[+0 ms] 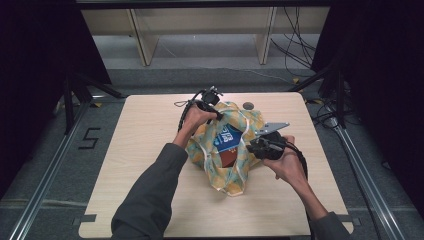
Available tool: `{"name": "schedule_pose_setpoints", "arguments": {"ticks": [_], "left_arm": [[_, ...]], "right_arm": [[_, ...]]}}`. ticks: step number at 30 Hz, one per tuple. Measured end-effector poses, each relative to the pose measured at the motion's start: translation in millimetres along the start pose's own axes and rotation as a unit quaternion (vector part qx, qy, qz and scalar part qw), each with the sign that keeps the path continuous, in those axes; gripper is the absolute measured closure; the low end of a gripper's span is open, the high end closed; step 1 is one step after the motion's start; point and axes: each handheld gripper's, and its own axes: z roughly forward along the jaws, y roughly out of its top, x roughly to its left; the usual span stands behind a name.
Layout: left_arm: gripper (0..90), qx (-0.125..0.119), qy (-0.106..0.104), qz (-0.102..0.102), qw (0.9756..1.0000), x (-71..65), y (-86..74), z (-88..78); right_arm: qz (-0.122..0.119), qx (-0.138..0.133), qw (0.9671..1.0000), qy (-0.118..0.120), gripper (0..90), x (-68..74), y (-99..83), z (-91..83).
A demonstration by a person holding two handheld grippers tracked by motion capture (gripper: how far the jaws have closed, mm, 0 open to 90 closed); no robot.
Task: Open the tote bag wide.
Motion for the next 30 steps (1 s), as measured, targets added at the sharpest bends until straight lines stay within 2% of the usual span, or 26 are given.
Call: {"name": "schedule_pose_setpoints", "arguments": {"ticks": [3, 4, 6, 7, 10, 12, 13, 14, 15, 16, 18, 19, 22, 23, 24, 25, 27, 28, 29, 30], "left_arm": [[88.2, 0.002, 0.0, 0.004, 1.0, -0.3, -0.1, -1.8], [88.1, 0.003, 0.0, 0.007, 1.0, -0.7, 0.2, -2.2], [87.9, -0.003, 0.001, 0.0, 1.0, -1.7, 0.9, -2.0], [87.8, -0.003, 0.001, -0.001, 1.0, -2.0, 0.9, -2.1], [87.5, 0.002, 0.002, 0.007, 1.0, -2.8, 1.2, -4.0], [87.3, -0.002, 0.001, 0.005, 1.0, -1.8, 1.3, -4.9], [87.3, -0.002, 0.0, 0.005, 1.0, -1.6, 1.0, -4.7], [87.4, -0.005, 0.0, 0.0, 1.0, -2.1, 0.3, -4.1], [87.5, -0.007, 0.0, -0.002, 1.0, -2.1, 0.1, -3.9], [87.6, -0.001, -0.001, 0.007, 1.0, -0.2, 0.1, -5.1], [87.8, -0.008, -0.001, -0.001, 1.0, 0.0, -1.2, -4.9], [87.9, 0.0, -0.002, 0.008, 1.0, 1.4, -1.7, -5.9], [87.9, -0.004, -0.001, 0.007, 1.0, 2.1, -2.6, -7.9], [87.9, -0.011, -0.002, 0.0, 0.9999, 1.7, -3.2, -8.3], [87.9, -0.013, -0.001, -0.002, 0.9999, 1.3, -3.9, -8.5], [87.9, -0.003, 0.0, 0.009, 1.0, 2.7, -4.3, -10.3], [88.1, -0.006, 0.0, 0.007, 1.0, 3.4, -4.6, -11.5], [88.1, -0.006, 0.0, 0.007, 1.0, 3.8, -4.8, -12.0], [88.1, -0.014, 0.0, -0.002, 0.9999, 2.8, -5.2, -11.0], [88.2, -0.01, 0.001, 0.002, 1.0, 2.7, -5.1, -10.5]], "right_arm": [[-0.008, -0.045, 0.999, -0.002, 62.9, 9.3, 9.6, -16.0], [0.004, -0.055, 0.9985, -0.002, 59.3, 15.2, 12.9, -19.5], [-0.003, -0.06, 0.9982, -0.006, 53.5, 24.4, 19.1, -20.1], [-0.008, -0.051, 0.9986, -0.009, 51.3, 29.6, 20.9, -15.7], [-0.014, -0.017, 0.9987, -0.045, 46.6, 37.5, 21.1, 7.8], [-0.01, 0.002, 0.9989, -0.047, 47.0, 36.6, 18.8, 21.5], [-0.002, 0.011, 0.999, -0.044, 54.2, 35.3, 16.0, 31.2], [-0.008, 0.013, 0.999, -0.042, 64.9, 33.7, 14.6, 34.4], [-0.023, 0.014, 0.9989, -0.037, 78.1, 30.6, 12.2, 37.5], [-0.023, 0.013, 0.999, -0.036, 83.9, 29.5, 10.8, 37.8], [-0.035, 0.004, 0.9986, -0.038, 90.0, 23.1, 8.1, 32.4], [-0.03, -0.009, 0.9989, -0.034, 90.0, 19.7, 6.4, 28.2], [-0.027, -0.026, 0.9988, -0.032, 90.0, 9.3, 0.6, 6.9], [-0.026, -0.038, 0.9984, -0.034, 90.0, 2.9, -2.4, -1.6], [-0.013, -0.049, 0.9982, -0.032, 90.0, -7.0, -8.1, -12.5], [0.001, -0.057, 0.9977, -0.038, 90.0, -16.3, -13.6, -21.0], [0.037, -0.068, 0.9956, -0.052, 90.0, -37.1, -27.7, -35.6], [0.051, -0.065, 0.9946, -0.063, 90.0, -46.6, -36.2, -40.0], [0.048, -0.061, 0.9936, -0.082, 90.0, -58.5, -45.7, -41.5], [0.063, -0.048, 0.9923, -0.095, 90.0, -67.4, -54.5, -40.7]]}}
